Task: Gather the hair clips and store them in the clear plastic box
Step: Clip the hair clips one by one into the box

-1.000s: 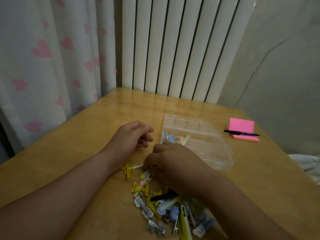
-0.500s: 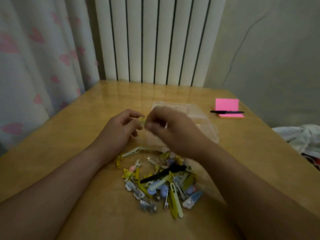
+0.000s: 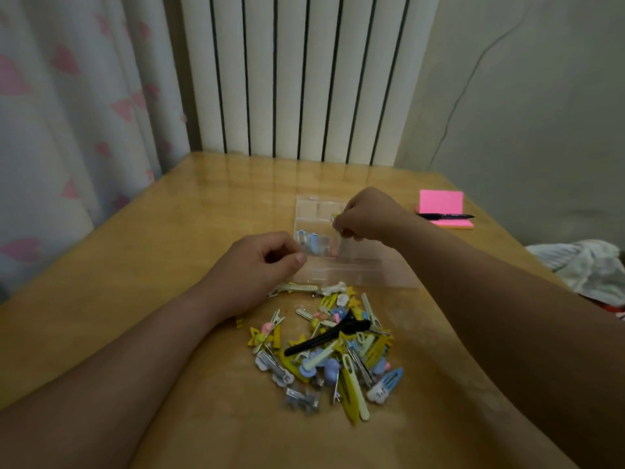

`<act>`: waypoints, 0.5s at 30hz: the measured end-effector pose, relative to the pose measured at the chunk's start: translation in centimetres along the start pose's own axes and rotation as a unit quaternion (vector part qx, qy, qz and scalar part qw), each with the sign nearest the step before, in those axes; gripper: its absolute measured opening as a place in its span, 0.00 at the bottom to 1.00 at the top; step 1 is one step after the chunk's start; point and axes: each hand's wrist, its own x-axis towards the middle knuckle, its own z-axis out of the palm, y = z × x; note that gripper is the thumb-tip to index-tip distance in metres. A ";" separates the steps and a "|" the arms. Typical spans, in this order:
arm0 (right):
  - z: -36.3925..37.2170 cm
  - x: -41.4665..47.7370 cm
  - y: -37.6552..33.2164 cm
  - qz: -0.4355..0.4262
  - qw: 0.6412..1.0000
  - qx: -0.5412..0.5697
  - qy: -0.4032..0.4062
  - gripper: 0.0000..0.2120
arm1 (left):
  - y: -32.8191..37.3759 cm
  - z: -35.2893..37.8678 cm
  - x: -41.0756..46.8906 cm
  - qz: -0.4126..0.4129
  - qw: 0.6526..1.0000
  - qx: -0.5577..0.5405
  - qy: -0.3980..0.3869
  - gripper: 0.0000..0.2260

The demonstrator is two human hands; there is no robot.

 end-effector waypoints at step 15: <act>1.5 0.2 -1.8 0.065 0.997 -0.041 -0.024 0.06 | -0.4 0.1 0.0 0.005 1.000 -0.011 0.005 0.04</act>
